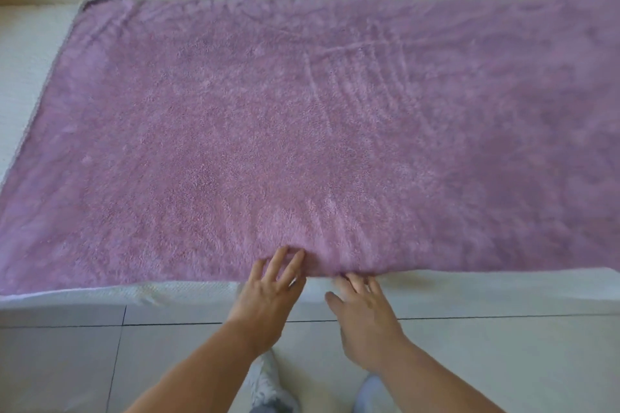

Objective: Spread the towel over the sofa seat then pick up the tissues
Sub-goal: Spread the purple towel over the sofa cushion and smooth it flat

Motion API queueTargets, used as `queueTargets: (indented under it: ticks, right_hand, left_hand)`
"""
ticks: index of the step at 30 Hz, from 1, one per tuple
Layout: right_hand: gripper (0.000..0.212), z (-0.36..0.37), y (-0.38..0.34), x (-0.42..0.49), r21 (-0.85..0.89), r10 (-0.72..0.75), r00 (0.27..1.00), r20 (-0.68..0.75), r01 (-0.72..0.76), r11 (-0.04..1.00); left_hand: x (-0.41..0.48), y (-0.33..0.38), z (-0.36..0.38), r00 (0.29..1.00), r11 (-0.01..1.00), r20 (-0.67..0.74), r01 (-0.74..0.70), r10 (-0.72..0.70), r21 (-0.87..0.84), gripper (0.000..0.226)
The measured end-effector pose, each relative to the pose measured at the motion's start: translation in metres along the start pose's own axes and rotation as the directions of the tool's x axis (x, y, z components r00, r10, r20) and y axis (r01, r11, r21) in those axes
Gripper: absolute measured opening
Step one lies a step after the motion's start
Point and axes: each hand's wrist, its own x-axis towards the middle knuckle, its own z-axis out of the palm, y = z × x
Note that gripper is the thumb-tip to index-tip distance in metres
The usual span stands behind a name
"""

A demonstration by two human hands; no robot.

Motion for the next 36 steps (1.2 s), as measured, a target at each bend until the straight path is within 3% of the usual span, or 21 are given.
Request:
queueTargets:
  ticks: [3,5,8,10,13,15,17,20,22,25,26,27,28,29,31,33,36]
  right_hand:
    - [0.060,-0.017,0.026,0.018,0.019,0.053,0.979,-0.197,-0.050,0.999]
    - [0.066,-0.020,0.040,0.016,0.028,0.094,0.981,-0.171,-0.091,0.995]
    - [0.036,-0.003,0.053,-0.016,0.040,0.015,0.987,-0.157,-0.009,0.999]
    - [0.029,-0.007,0.064,-0.026,0.075,-0.008,0.978,-0.206,0.024,0.997]
    - [0.045,-0.038,0.098,-0.002,0.083,0.107,0.951,-0.290,-0.087,0.993]
    - [0.065,-0.047,0.123,0.005,0.050,0.226,0.932,-0.284,-0.221,0.974]
    - [0.069,-0.032,0.135,-0.017,0.024,0.244,0.948,-0.204,-0.245,0.969]
    - [0.038,-0.002,0.127,-0.075,0.058,0.227,0.972,-0.059,-0.223,0.973]
    - [0.030,-0.005,0.134,-0.083,0.167,0.285,0.951,-0.118,-0.264,0.950]
    - [0.025,-0.045,0.159,-0.035,0.304,0.393,0.865,-0.312,-0.301,0.904]
    - [0.029,-0.063,0.165,-0.014,0.336,0.447,0.828,-0.338,-0.337,0.880]
    - [0.037,-0.078,0.175,0.005,0.365,0.508,0.806,-0.305,-0.394,0.843]
    - [0.045,-0.090,0.182,0.018,0.416,0.573,0.799,-0.183,-0.465,0.781]
    - [0.052,-0.094,0.191,0.023,0.460,0.636,0.771,-0.028,-0.555,0.693]
    - [0.060,-0.089,0.212,0.014,0.479,0.745,0.639,0.193,-0.724,0.497]
    - [0.064,-0.076,0.239,-0.014,0.499,0.855,0.450,0.257,-0.820,0.281]
    - [0.068,-0.074,0.266,-0.040,0.579,0.936,0.204,0.286,-0.815,0.001]
  left_hand:
    - [0.018,0.006,-0.010,0.996,1.000,-0.094,0.001,-0.001,-0.001,0.076]
    - [0.023,0.020,-0.017,0.998,1.000,-0.057,0.004,-0.005,-0.017,0.073]
    - [0.027,0.046,-0.018,0.995,0.993,0.021,-0.101,0.100,0.059,0.050]
    - [0.039,0.058,-0.031,0.994,0.992,-0.005,-0.112,0.112,0.065,0.041]
    - [0.077,0.066,-0.061,0.990,0.990,-0.113,0.071,-0.085,-0.121,0.063]
    - [0.100,0.078,-0.076,0.974,0.987,-0.185,0.109,-0.129,-0.115,0.072]
    - [0.109,0.096,-0.068,0.986,0.996,-0.161,-0.049,0.035,-0.080,0.063]
    - [0.097,0.121,-0.056,0.935,0.935,0.015,-0.354,0.354,-0.025,0.026]
    - [0.106,0.123,-0.062,0.914,0.912,-0.046,-0.406,0.404,-0.060,0.020]
    - [0.153,0.112,-0.091,0.946,0.966,-0.316,-0.150,0.078,-0.209,0.032]
    - [0.168,0.107,-0.105,0.940,0.971,-0.340,-0.054,-0.029,-0.231,0.038]
    - [0.184,0.102,-0.120,0.950,0.971,-0.299,0.012,-0.085,-0.238,0.047]
    - [0.194,0.098,-0.130,0.965,0.972,-0.236,0.057,-0.112,-0.228,0.055]
    - [0.203,0.097,-0.136,0.981,0.976,-0.168,0.064,-0.100,-0.207,0.061]
    - [0.211,0.100,-0.136,0.999,0.988,-0.038,0.015,-0.021,-0.157,0.065]
    - [0.217,0.110,-0.128,0.993,0.989,-0.063,-0.110,0.105,-0.094,0.067]
    - [0.229,0.123,-0.120,0.979,0.979,-0.052,-0.199,0.197,-0.040,0.075]
